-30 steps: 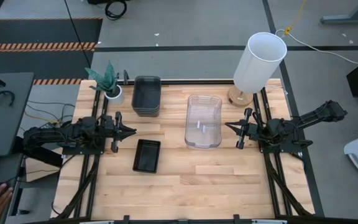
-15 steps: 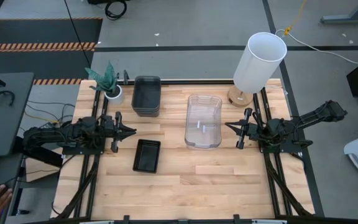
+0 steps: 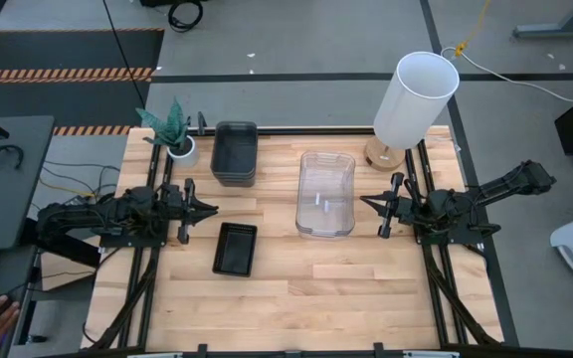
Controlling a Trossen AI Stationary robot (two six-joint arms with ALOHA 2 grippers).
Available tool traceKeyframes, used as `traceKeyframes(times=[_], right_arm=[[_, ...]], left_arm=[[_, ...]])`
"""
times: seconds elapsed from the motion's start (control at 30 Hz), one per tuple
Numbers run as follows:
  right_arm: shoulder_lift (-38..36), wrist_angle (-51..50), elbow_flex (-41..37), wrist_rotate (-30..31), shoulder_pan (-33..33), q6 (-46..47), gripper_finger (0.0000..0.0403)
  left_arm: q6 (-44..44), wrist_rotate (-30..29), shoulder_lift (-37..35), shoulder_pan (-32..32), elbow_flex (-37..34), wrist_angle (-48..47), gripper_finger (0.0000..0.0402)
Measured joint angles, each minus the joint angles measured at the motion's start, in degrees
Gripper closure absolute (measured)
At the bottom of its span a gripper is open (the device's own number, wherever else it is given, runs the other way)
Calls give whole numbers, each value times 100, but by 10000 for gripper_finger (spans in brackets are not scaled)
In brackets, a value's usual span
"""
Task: Stack baskets by color
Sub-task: Return to Home Position
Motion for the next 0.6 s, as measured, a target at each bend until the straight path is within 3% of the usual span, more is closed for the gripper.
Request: traceKeyframes(times=[0.6], right_arm=[[0,2,0,2,2,0,381]], left_arm=[[2,0,0,0,0,0,361]])
